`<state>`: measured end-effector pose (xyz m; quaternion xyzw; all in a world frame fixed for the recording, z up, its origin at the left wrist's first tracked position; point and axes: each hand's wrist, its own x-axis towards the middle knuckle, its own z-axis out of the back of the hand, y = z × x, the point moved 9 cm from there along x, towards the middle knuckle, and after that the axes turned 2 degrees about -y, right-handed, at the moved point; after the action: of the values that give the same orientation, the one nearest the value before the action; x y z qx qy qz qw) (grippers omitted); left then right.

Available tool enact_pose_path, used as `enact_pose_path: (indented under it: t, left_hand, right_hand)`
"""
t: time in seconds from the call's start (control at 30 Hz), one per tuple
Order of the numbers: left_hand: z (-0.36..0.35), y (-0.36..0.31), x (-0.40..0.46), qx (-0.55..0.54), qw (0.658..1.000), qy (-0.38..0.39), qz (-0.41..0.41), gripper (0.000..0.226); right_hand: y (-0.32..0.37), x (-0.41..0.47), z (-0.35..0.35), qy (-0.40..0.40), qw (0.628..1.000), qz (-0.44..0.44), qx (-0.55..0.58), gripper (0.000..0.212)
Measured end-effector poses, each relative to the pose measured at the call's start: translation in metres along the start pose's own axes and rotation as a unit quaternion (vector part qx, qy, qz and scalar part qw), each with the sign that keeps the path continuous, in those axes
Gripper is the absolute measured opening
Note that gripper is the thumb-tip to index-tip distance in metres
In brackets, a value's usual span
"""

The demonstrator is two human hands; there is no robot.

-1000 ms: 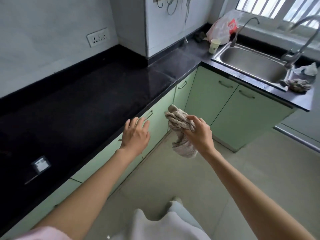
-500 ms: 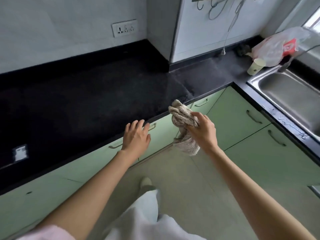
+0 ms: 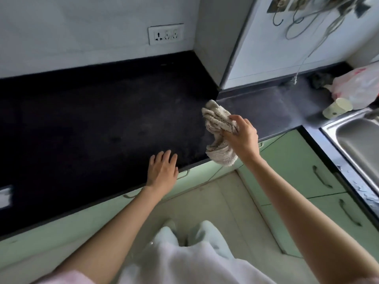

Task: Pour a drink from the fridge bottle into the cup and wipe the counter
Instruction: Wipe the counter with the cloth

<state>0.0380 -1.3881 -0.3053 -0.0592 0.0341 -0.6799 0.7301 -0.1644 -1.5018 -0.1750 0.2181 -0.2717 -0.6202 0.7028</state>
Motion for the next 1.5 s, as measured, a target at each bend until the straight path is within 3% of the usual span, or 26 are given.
enact_pose_path:
  t: [0.4, 0.63, 0.87, 1.07, 1.23, 1.37, 1.5]
  left_hand:
    - [-0.021, 0.002, 0.021, -0.015, 0.996, 0.013, 0.090, 0.046]
    - [-0.033, -0.002, 0.028, -0.028, 0.987, 0.038, 0.151, 0.043]
    - [-0.029, -0.005, 0.027, -0.034, 0.986, -0.019, 0.159, 0.045]
    - [-0.029, -0.006, 0.027, -0.037, 0.985, -0.032, 0.163, 0.044]
    - [-0.030, -0.005, 0.025, -0.039, 0.985, -0.015, 0.166, 0.047]
    - [-0.029, -0.006, 0.025, -0.037, 0.985, -0.007, 0.167, 0.047]
    - [-0.032, -0.005, 0.025, -0.038, 0.986, 0.003, 0.159, 0.047]
  right_hand:
    - [-0.002, 0.107, -0.098, 0.129, 0.977, 0.097, -0.138, 0.055]
    - [-0.026, 0.104, -0.178, 0.309, 0.895, 0.225, -0.231, 0.091]
    - [-0.037, 0.095, -0.165, 0.235, 0.905, 0.329, -0.132, 0.069]
    - [-0.050, 0.015, -0.162, 0.182, 0.875, 0.431, -0.127, 0.057]
    - [-0.036, 0.064, -0.181, 0.173, 0.877, 0.414, -0.175, 0.060]
    - [-0.061, 0.114, -0.152, 0.119, 0.929, 0.317, -0.145, 0.056]
    - [-0.083, 0.065, -0.127, 0.074, 0.942, 0.302, -0.123, 0.043]
